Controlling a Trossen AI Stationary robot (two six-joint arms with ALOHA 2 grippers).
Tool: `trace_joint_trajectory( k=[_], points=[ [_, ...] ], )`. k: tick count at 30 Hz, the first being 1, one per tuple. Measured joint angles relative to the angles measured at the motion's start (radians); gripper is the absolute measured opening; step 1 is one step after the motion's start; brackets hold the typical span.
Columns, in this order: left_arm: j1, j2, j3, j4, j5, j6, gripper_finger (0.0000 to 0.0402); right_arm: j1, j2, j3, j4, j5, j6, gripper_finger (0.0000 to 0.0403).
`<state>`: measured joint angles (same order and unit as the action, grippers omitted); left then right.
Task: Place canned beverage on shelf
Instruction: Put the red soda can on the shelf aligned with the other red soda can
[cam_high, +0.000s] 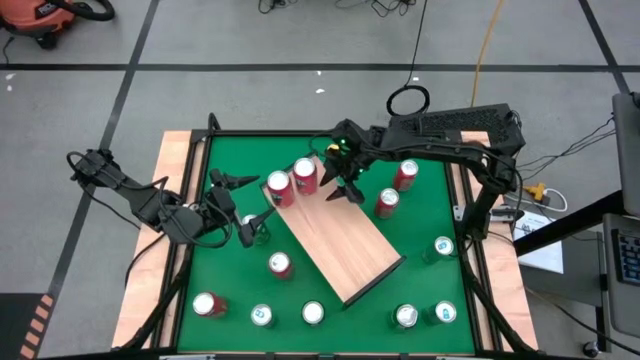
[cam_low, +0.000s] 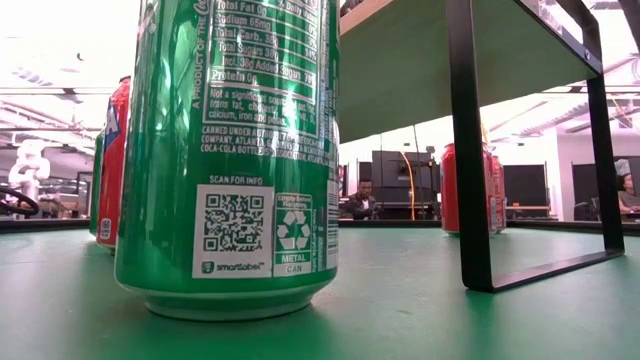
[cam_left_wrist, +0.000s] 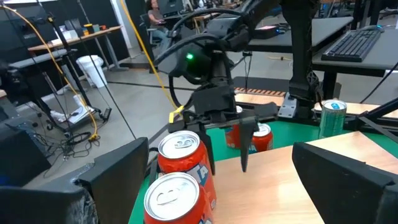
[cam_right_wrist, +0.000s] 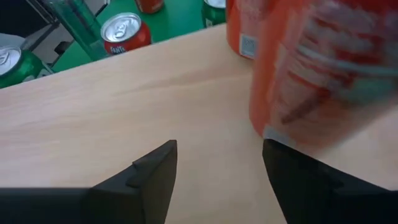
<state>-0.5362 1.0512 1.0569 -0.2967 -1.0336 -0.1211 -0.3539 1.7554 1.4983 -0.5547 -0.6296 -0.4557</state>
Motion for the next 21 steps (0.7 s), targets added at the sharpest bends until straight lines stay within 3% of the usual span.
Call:
trace_joint_trajectory(
  k=[19,21],
  points=[
    [0.0,0.0,0.0,0.0,-0.001,-0.005,0.0398,0.02,0.0,-0.001,0.047,0.09,0.0,0.0215],
    [0.0,0.0,0.0,0.0,-0.001,-0.005,0.0398,0.018,0.0,-0.001,0.053,0.152,-0.003,0.0215]
  ],
)
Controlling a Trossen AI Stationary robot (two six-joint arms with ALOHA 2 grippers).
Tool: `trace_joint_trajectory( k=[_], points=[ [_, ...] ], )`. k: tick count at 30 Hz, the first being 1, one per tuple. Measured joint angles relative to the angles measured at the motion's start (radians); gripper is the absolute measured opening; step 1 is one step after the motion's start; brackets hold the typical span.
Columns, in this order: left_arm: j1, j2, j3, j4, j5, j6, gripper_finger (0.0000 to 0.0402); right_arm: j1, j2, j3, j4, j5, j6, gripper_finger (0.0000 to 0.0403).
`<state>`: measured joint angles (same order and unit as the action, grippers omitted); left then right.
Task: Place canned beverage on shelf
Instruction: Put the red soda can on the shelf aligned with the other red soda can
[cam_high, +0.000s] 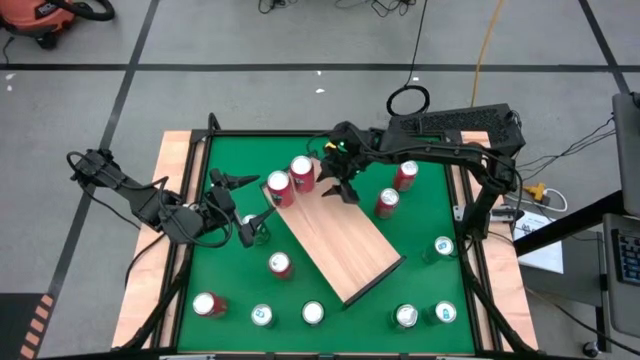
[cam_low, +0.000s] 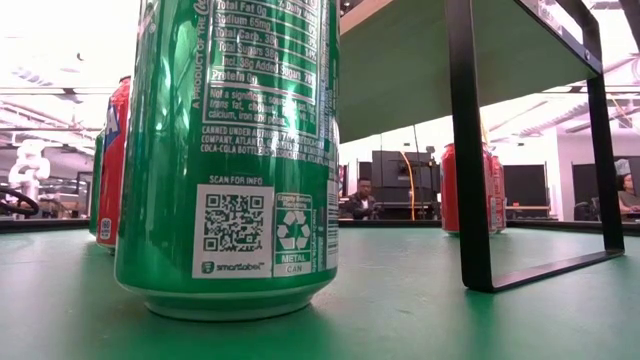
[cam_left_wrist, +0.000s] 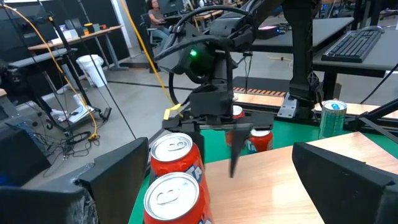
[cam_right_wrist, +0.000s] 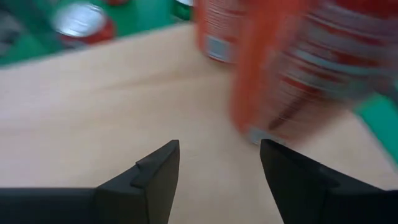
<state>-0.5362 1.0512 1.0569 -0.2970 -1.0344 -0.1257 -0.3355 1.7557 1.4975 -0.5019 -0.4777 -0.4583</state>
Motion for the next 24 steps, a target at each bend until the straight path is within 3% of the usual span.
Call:
trace_joint_trajectory(
  k=[4,24],
  points=[
    [0.0,0.0,0.0,0.0,0.0,0.0,0.0398,-0.002,0.001,0.0,0.02,0.115,-0.01,0.0215],
    [0.0,0.0,0.0,0.0,0.0,0.0,0.0398,0.003,0.001,0.0,0.147,0.109,-0.027,0.0215]
  ],
)
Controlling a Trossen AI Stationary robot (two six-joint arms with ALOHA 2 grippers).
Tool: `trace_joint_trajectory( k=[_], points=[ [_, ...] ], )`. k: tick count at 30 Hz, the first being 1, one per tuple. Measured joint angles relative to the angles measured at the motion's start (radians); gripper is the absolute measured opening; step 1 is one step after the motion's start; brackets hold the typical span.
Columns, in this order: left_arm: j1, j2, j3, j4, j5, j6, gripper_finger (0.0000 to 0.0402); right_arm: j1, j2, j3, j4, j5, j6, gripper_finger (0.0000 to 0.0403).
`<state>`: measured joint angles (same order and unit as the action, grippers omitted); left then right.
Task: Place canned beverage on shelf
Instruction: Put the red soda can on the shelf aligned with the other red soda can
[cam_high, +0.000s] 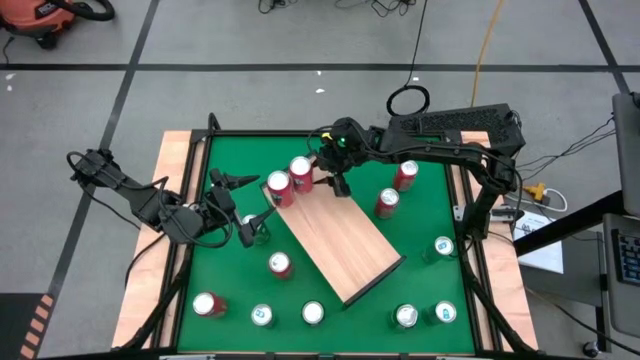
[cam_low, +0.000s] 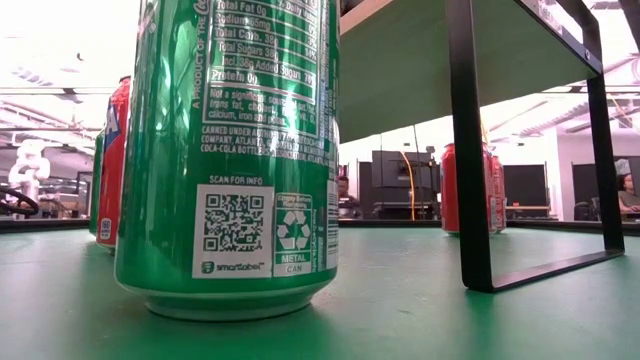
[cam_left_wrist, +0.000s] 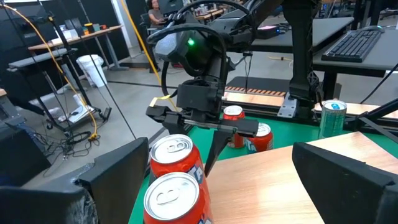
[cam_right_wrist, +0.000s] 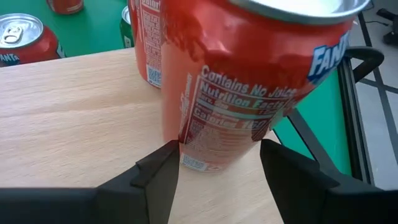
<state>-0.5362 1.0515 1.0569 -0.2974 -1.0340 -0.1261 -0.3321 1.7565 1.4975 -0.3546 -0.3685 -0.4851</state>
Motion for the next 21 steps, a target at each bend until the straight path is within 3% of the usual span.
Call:
trace_joint_trajectory(
  k=[15,21],
  points=[
    [0.0,0.0,0.0,-0.005,0.0,-0.023,0.0398,0.027,0.0,0.0,0.036,0.003,0.04,0.0215],
    [0.0,0.008,0.0,-0.012,0.0,-0.026,0.0398,0.027,-0.006,0.0,-0.013,0.054,0.079,0.0215]
  ],
)
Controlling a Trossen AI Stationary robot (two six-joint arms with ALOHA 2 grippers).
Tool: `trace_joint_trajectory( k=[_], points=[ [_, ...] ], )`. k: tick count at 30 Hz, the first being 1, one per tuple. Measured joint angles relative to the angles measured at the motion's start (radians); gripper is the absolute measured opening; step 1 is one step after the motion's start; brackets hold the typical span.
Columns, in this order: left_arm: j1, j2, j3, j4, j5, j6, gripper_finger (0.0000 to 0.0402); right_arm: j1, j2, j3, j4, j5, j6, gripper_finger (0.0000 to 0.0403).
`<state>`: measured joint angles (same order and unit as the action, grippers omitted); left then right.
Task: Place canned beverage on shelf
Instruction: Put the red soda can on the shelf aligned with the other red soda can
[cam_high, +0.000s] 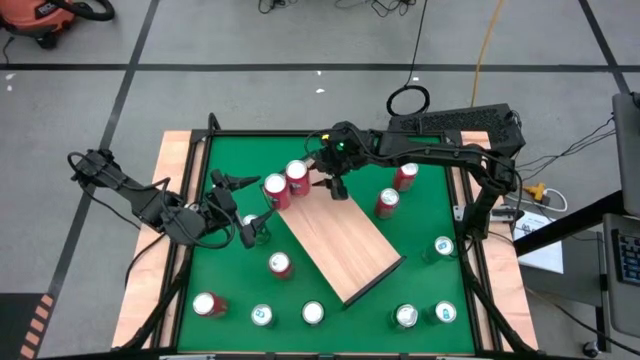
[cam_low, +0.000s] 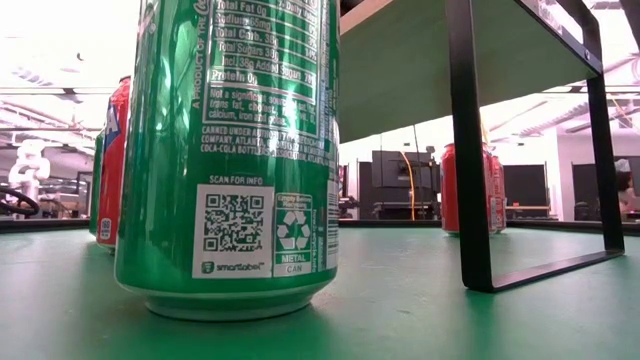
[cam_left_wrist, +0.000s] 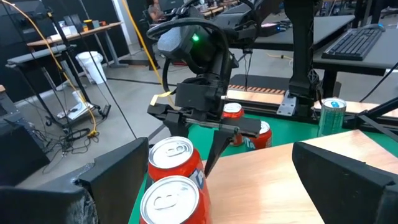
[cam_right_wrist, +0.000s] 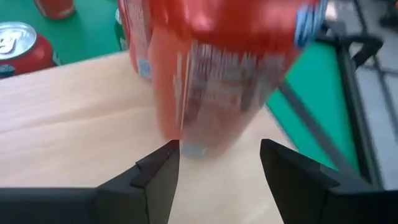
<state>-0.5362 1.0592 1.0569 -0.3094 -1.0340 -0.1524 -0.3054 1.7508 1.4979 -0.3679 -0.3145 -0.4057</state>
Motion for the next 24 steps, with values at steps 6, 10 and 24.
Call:
trace_joint_trajectory(
  k=[6,10,24],
  points=[
    [0.0,0.008,0.0,-0.002,0.0,0.001,0.0398,0.021,-0.017,0.0,-0.086,0.001,0.08,0.0215],
    [0.0,0.006,0.0,-0.003,-0.004,0.001,0.0398,0.06,-0.017,0.0,-0.108,0.065,0.109,0.0215],
    [0.0,0.006,0.0,-0.015,-0.019,0.001,0.0398,0.147,-0.017,0.0,-0.09,0.134,0.133,0.0215]
  ],
)
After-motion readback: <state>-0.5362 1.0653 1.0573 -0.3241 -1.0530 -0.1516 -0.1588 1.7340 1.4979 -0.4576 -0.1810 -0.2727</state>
